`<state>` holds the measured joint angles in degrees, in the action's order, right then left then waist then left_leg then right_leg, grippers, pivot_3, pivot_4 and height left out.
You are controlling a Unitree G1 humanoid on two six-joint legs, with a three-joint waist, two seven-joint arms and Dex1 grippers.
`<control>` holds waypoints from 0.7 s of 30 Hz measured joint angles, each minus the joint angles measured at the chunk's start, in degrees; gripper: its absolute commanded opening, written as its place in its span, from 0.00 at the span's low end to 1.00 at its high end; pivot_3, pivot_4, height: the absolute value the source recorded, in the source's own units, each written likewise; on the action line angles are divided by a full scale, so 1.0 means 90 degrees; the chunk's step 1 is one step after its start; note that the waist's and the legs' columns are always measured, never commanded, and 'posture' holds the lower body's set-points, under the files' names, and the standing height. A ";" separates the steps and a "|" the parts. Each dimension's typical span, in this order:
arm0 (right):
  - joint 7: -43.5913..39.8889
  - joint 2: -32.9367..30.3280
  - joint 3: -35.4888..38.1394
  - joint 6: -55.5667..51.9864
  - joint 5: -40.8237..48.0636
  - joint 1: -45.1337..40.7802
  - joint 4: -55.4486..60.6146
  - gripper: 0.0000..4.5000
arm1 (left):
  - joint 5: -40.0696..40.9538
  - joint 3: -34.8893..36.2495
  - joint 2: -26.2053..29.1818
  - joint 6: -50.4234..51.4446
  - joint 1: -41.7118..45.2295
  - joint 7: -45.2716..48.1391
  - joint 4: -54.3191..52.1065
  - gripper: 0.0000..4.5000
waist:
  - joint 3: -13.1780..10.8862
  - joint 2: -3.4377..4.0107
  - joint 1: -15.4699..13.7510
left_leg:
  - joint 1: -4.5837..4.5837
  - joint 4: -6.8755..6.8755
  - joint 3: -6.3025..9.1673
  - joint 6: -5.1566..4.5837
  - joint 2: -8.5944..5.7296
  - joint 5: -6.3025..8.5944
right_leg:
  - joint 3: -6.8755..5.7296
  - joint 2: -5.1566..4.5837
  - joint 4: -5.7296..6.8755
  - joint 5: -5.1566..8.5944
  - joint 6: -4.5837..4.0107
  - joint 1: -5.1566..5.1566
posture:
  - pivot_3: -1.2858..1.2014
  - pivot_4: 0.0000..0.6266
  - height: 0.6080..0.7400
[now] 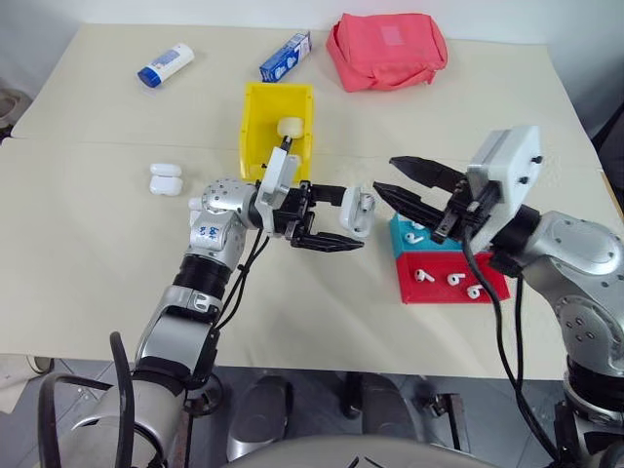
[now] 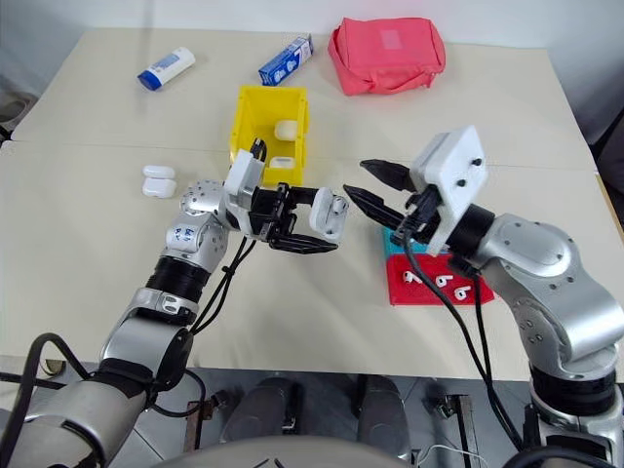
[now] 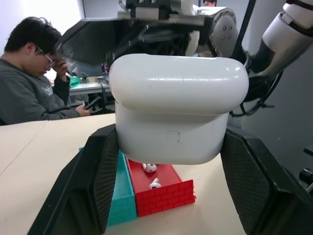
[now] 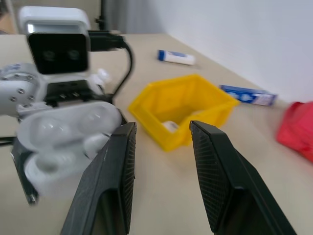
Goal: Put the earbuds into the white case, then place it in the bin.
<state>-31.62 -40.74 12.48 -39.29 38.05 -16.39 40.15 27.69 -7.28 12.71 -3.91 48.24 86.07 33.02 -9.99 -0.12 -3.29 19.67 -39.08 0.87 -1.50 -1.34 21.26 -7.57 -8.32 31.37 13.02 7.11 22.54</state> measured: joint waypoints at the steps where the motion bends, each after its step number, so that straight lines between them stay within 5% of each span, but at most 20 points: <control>1: -0.0024 -0.0078 0.0215 -0.0003 0.0033 0.0205 0.0053 0.40 | -0.0003 0.0007 0.0033 -0.0013 0.0001 0.0000 0.0023 0.61 | 0.0000 0.0000 -0.0003 | -0.0001 0.0000 0.0001 0.0000 0.0000 0.0000 | 0.0000 0.0001 -0.0002 0.0000 0.0000 -0.0001 | 0.52 0.24 1.00; 8: -0.0607 -0.0313 0.2499 -0.0177 0.0450 0.3202 0.0823 0.40 | -0.0076 0.0038 0.0120 -0.0199 0.0123 0.0000 0.0395 0.61 | 0.0000 0.0000 -0.0057 | 0.0000 0.0001 -0.0005 -0.0004 0.0006 0.0003 | 0.0001 0.0004 -0.0007 -0.0004 0.0005 -0.0006 | 0.52 0.24 1.00; 13: -0.1408 0.0315 0.4152 -0.0103 0.0589 0.5681 0.1073 0.40 | -0.0103 0.0110 0.0150 -0.0300 0.0161 0.0000 0.0626 0.61 | 0.0002 0.0003 -0.0122 | -0.0003 0.0001 -0.0021 -0.0028 0.0006 0.0018 | 0.0016 0.0005 -0.0035 -0.0030 0.0012 -0.0012 | 0.52 0.24 1.00; 21: -0.1859 0.0786 0.4917 0.0411 0.0440 0.6965 0.1008 0.40 | -0.0117 0.0158 0.0106 -0.0432 0.0280 0.0000 0.0887 0.61 | 0.0005 0.0013 -0.0095 | -0.0003 0.0002 -0.0030 -0.0052 0.0019 0.0053 | 0.0022 0.0017 -0.0060 -0.0037 0.0012 -0.0007 | 0.52 0.24 1.00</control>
<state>-48.35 -33.67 56.73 -35.58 42.01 46.30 49.22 26.64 -5.86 13.66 -7.80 50.77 86.07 41.01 -9.94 0.00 -4.14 19.65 -39.06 0.60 -1.97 -1.16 21.74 -7.37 -8.16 30.83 12.69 7.22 22.48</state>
